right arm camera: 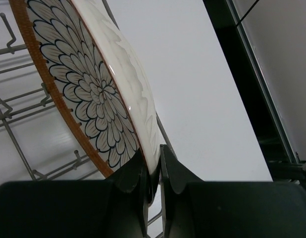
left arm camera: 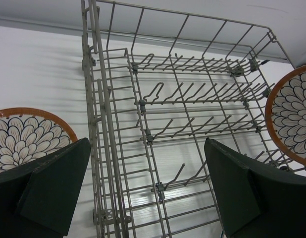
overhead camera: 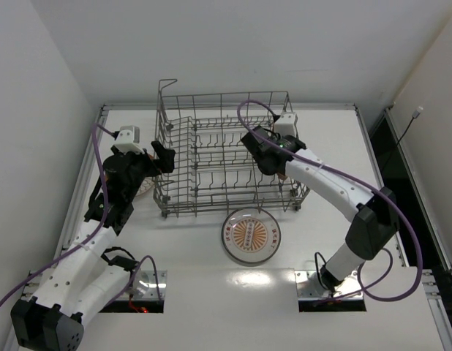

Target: Load the plates into the dish rack

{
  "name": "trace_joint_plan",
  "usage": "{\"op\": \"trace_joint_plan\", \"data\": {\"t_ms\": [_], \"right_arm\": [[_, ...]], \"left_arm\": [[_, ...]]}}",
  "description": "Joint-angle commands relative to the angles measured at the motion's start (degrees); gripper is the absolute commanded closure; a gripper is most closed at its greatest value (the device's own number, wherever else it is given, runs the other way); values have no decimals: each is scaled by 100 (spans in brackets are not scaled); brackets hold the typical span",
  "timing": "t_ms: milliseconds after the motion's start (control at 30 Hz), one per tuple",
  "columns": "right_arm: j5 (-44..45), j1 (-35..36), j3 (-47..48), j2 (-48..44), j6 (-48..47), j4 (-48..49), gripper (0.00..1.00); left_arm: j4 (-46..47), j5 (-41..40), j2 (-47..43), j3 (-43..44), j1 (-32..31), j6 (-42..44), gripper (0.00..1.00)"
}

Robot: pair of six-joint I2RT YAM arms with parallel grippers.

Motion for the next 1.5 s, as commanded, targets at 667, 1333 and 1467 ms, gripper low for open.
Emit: {"op": "trace_joint_plan", "data": {"t_ms": [667, 1333, 1467], "right_arm": [[-525, 272, -1790, -574, 970, 679, 93], [436, 1019, -779, 1290, 2316, -1327, 100], [-189, 958, -964, 842, 1939, -772, 100]], "left_arm": [[203, -100, -97, 29, -59, 114, 0], [150, -153, -97, 29, -59, 114, 0], [150, -153, -97, 29, -59, 114, 0]]}}
